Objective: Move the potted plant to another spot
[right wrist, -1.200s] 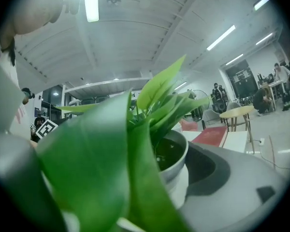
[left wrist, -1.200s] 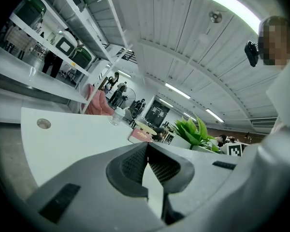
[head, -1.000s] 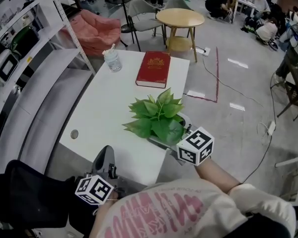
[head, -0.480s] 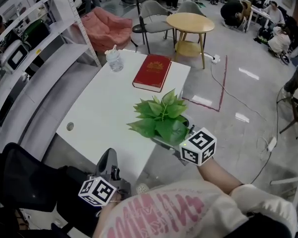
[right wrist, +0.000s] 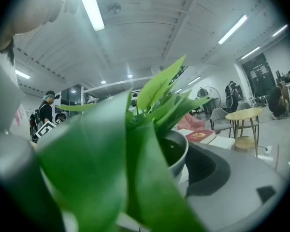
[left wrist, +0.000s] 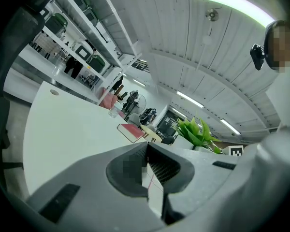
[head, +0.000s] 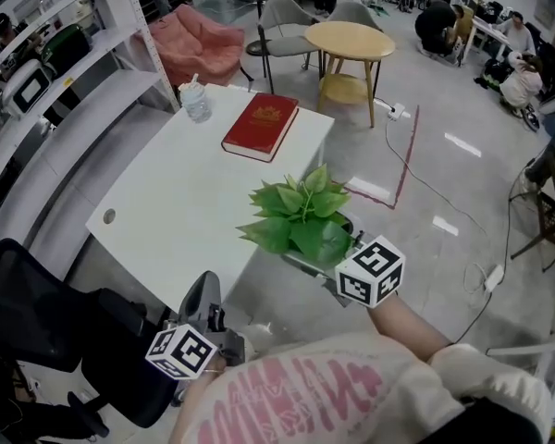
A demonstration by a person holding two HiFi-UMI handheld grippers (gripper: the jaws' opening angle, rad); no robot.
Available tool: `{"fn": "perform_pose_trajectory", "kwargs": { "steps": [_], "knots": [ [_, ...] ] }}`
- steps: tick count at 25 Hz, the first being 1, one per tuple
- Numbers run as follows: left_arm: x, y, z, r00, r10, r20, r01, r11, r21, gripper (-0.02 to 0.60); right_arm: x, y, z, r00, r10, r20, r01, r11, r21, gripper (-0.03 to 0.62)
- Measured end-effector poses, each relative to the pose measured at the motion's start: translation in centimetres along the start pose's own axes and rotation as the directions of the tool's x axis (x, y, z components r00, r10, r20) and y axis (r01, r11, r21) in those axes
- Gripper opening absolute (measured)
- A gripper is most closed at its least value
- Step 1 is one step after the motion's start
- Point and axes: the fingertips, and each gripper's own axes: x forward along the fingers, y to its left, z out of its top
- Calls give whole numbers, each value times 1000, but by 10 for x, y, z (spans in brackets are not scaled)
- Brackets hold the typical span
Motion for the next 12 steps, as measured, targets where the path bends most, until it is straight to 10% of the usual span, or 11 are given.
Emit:
{"fn": "perform_pose_trajectory", "kwargs": {
  "steps": [12],
  "knots": [
    [13, -41, -49, 998, -21, -51, 21, 1000, -11, 3, -67, -34, -15, 998, -63, -2, 63, 998, 31, 517]
  ]
}}
